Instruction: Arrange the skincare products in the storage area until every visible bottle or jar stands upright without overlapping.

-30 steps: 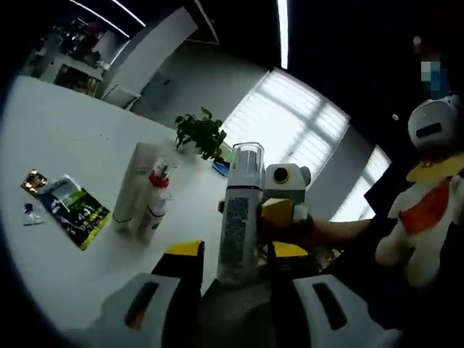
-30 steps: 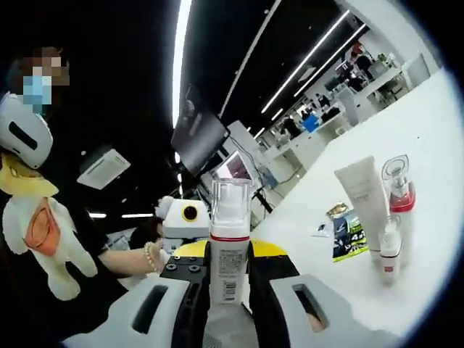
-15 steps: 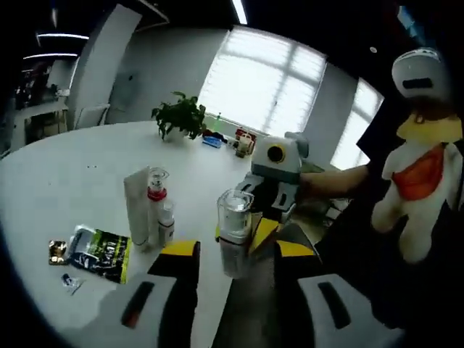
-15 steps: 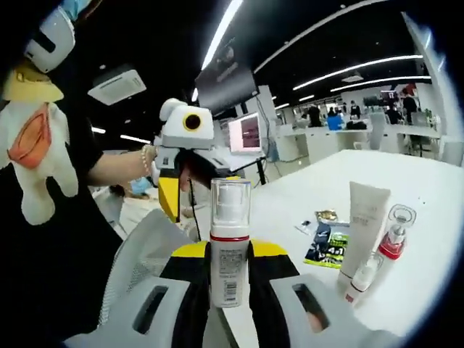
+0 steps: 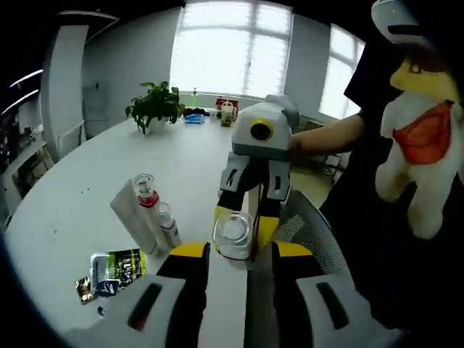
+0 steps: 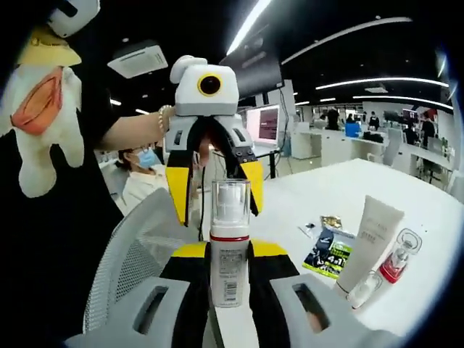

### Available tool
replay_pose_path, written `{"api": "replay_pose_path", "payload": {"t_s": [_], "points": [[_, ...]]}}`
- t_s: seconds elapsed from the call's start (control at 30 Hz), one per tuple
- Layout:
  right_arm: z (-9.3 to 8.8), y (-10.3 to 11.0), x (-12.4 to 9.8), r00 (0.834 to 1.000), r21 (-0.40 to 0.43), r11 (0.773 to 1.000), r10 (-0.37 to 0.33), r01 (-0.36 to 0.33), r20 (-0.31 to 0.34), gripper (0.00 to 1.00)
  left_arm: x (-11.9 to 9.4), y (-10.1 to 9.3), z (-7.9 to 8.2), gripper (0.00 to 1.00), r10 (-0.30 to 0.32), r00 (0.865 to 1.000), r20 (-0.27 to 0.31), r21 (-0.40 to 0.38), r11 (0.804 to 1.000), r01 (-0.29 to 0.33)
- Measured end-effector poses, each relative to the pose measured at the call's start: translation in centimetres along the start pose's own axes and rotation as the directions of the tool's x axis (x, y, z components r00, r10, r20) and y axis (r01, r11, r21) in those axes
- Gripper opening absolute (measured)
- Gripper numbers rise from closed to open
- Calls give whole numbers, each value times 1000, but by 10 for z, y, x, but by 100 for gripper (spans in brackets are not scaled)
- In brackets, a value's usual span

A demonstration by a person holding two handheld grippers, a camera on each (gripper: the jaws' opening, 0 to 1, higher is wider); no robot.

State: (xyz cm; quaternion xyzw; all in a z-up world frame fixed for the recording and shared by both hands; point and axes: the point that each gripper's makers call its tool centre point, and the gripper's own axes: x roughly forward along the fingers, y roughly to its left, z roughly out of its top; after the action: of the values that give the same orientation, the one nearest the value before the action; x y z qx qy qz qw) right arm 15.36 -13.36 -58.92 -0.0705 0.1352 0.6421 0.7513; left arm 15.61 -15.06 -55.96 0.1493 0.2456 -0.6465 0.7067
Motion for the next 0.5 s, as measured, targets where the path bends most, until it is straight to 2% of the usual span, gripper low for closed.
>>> {"api": "replay_pose_path", "payload": {"t_s": [0.27, 0.37, 0.5], "points": [[0, -1, 3, 1000, -11, 1000, 11, -11, -7, 19, 7, 6, -3, 30, 21, 998, -53, 77, 997, -17], [0, -1, 2, 1000, -13, 1000, 16, -16, -6, 19, 6, 8, -4, 27, 26, 998, -58, 82, 996, -21], [-1, -3, 3, 1000, -12, 1000, 17, -17, -8, 19, 7, 10, -4, 27, 32, 997, -64, 97, 995, -26]]}}
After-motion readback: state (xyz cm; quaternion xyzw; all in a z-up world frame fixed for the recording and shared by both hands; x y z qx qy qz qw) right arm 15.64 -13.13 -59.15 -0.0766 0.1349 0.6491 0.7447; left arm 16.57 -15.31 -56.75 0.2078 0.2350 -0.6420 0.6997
